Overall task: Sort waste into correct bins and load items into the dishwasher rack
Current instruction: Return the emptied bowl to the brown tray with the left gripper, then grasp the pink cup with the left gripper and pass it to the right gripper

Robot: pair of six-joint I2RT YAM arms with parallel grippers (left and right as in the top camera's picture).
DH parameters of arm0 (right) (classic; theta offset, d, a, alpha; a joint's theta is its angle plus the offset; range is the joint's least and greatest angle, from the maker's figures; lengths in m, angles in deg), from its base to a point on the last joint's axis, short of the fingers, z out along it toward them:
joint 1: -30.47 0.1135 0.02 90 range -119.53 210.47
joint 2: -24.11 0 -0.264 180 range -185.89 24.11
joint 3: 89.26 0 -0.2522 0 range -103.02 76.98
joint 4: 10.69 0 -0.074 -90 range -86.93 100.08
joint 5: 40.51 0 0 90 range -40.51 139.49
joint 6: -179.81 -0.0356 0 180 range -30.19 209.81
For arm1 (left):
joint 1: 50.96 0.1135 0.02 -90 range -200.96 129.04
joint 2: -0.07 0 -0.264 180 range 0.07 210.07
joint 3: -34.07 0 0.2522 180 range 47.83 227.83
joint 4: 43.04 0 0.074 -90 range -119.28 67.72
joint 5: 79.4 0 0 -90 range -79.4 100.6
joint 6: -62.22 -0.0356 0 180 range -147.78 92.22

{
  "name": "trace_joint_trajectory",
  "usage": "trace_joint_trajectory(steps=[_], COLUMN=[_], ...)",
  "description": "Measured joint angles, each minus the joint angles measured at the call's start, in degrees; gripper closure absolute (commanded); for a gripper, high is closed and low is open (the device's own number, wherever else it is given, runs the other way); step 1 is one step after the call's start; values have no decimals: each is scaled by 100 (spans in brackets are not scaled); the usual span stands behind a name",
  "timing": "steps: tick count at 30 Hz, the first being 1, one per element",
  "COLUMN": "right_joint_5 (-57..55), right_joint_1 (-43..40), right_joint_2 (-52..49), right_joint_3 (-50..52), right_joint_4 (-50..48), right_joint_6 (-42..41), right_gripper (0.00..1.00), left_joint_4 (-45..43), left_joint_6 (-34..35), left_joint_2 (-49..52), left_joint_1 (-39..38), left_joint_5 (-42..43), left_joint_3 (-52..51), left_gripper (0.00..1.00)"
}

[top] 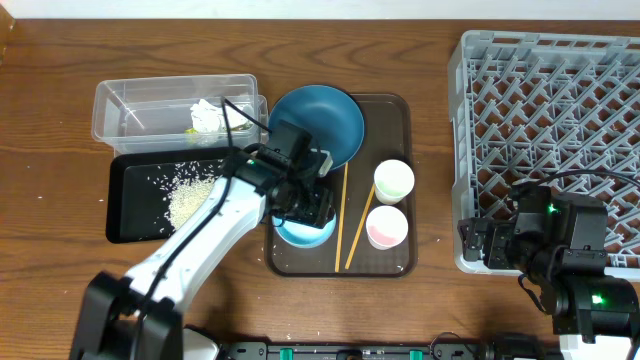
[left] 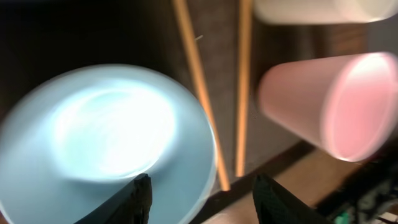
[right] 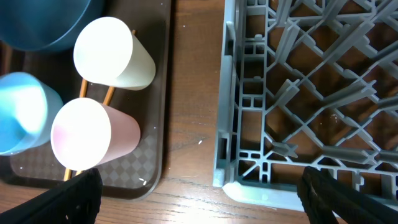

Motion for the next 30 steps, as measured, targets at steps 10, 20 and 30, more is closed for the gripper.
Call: trace_joint_trajectory(steps=[10, 20, 30], right_joint_5=[0, 0, 0], right_joint_1=[0, 0, 0], right_joint_2=[0, 0, 0], right_joint_3=[0, 0, 0], right_joint_4=[2, 2, 7], right_joint_6=[0, 0, 2], right_gripper=[1, 1, 1], left_joint_4=[-588, -763, -850], left_joint_6=[2, 175, 387], left_joint_2=[-313, 511, 1091], left_joint_1=[-713, -1502, -1637], left_joint_5=[249, -85, -195], left_joint_3=[155, 155, 155], left_gripper=[45, 45, 94])
